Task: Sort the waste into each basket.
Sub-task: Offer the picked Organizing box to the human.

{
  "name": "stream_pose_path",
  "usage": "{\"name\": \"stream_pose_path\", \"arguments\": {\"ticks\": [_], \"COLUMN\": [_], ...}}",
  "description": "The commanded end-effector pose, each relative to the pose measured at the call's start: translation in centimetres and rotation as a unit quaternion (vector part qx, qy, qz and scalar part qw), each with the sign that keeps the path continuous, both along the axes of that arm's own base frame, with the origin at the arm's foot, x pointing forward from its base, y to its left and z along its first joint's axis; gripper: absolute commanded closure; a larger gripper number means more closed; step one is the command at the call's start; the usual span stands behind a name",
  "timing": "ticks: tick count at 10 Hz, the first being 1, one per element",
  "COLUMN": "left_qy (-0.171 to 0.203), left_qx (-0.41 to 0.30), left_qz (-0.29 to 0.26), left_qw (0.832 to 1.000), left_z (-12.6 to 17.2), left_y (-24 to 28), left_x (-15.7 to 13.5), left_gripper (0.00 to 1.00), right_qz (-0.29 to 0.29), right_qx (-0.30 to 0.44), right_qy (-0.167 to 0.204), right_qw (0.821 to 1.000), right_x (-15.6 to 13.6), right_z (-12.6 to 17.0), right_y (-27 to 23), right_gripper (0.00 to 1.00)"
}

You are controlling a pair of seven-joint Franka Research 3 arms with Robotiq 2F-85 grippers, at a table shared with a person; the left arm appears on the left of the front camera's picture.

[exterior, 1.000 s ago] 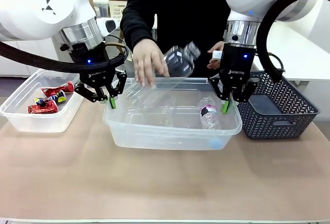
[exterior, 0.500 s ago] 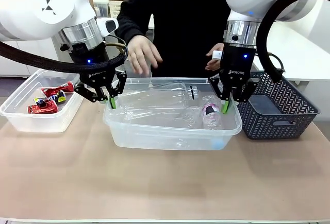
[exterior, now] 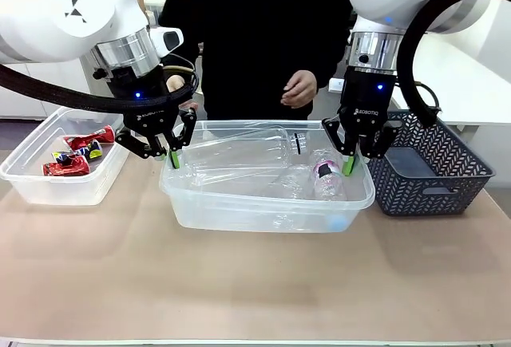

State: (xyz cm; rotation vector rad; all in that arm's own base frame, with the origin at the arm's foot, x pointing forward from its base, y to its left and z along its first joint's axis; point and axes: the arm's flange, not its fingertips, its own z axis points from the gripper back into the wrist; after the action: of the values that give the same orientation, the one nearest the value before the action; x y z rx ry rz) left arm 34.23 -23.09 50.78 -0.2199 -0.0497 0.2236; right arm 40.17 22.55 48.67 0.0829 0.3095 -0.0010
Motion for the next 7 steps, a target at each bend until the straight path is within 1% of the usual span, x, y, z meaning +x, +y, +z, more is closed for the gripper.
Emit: {"name": "stream_pose_path", "arguments": {"ticks": [1,5,6,7], "left_qy": [-0.009,-0.009,-0.009,0.000], "left_qx": [-0.005,-0.005,-0.005,0.000], "left_qz": [0.020,0.020,0.020,0.000], "left_qw": [1.000,1.000,1.000,1.000], "left_z": [0.3,0.3,0.3,0.0], "left_y": [0.3,0.3,0.3,0.0], "left_x": [0.3,0.3,0.3,0.0], "left_gripper": [1.00,1.00,1.00,0.93], "right_qz": [0.011,0.011,0.000,0.013], "right_qx": [0.001,0.001,0.000,0.013], "right_qy": [0.007,0.007,0.000,0.008], "right_qw": [1.000,1.000,1.000,1.000], "right_x": [-0.4,-0.4,0.0,2.5], "right_z": [0.3,0.3,0.0,0.9], "right_y": [0.2,0.2,0.0,0.8], "right_gripper": [1.00,1.00,0.95,0.95]}}
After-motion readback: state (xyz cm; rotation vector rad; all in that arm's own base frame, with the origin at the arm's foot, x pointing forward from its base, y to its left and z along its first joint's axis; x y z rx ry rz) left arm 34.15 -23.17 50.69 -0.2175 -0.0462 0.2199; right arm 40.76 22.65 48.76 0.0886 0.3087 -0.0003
